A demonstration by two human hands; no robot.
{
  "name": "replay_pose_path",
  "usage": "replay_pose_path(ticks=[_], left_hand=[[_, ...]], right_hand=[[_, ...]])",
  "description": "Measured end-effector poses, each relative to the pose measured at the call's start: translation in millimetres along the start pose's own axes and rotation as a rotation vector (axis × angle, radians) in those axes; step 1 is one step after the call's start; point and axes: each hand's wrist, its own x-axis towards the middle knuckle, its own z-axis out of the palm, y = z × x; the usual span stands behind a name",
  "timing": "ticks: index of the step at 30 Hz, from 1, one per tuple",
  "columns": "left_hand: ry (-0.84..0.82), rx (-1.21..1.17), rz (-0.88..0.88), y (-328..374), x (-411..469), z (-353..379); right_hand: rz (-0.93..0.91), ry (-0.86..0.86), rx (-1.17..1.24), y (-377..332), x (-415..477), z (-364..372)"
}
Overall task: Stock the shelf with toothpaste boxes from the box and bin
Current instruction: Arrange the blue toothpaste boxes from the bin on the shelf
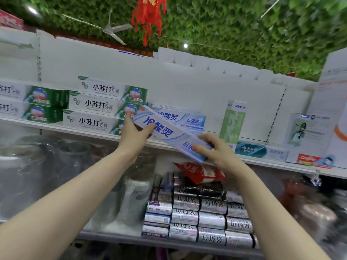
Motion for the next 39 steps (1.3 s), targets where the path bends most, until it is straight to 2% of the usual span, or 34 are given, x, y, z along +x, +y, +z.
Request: replay_pose_path(ticks=[4,8,16,22,25,39], left_hand=[[-0.052,0.183,0.136,0.8,3.5,5.4],[-0.096,0.395,0.27,4.8,12.4,10.5],[-0.179,0.751,0.314,0.0,27.2,14.6],[-0.149,0.938,0.38,-8.2,25.2,16.2],[-0.136,0.991,0.422,-14.3,23.9,19.1],[-0.166,0.932,0.291,-20.6,52.1,30.3]], right_hand=[[-0.033,0.096,-0.227,-3.8,20.5,-24.1],[-0.039,0.123,-0.283,-8.3,44.2,-35.7],[-0.059,0.227,-0.468,2.1,74.0,-7.6],[-0.098,0.514,-0.626,10.0,66.9,24.3],[-0.111,0.587,-0.658,15.2,68.5,33.8],[0.008,0.432,-0.645,34.9,97.1,37.0]])
